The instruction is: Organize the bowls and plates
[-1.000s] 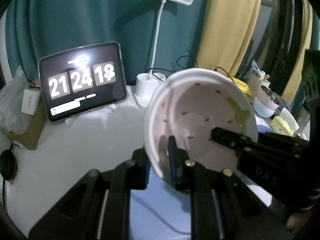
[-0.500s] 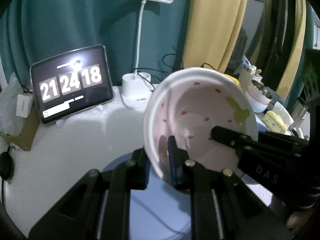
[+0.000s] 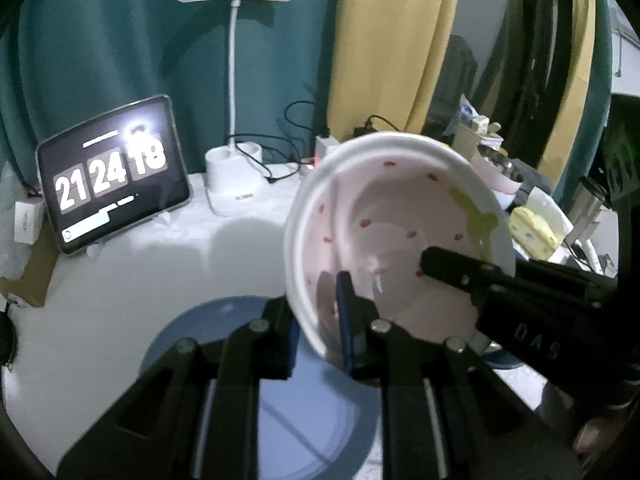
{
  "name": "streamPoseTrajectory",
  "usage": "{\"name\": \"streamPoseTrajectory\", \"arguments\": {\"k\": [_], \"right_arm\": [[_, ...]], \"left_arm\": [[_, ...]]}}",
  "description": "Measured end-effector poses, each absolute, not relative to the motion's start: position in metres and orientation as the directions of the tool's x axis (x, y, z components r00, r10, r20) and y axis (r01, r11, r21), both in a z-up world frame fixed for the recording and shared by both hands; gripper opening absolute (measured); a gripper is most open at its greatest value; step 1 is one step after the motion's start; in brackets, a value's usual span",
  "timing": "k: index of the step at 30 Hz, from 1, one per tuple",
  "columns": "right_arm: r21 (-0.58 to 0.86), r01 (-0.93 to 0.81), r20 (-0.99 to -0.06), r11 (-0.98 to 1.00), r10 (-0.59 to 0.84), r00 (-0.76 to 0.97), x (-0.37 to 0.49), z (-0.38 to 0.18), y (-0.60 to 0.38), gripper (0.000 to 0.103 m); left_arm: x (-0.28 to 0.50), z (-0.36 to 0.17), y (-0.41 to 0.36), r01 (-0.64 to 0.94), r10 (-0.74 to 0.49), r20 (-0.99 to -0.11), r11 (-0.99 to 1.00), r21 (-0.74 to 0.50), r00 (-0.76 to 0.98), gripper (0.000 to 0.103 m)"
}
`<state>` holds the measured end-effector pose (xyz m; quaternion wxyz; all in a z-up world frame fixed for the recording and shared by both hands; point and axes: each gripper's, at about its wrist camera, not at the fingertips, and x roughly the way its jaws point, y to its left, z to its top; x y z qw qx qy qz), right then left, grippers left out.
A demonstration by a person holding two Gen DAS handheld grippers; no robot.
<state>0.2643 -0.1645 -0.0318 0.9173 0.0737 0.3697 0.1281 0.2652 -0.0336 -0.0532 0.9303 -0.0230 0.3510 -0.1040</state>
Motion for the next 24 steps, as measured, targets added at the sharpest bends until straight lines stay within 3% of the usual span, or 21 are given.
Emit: {"name": "streamPoseTrajectory", "arguments": {"k": [24], "right_arm": [[0.276, -0.097, -0.641, 0.956, 0.259, 0.722, 0.246, -0.042, -0.247, 0.016]], "left_arm": [[0.262, -0.058, -0.118, 0.248, -0.237, -0.666, 0.965, -0.081, 0.707, 0.018]]}}
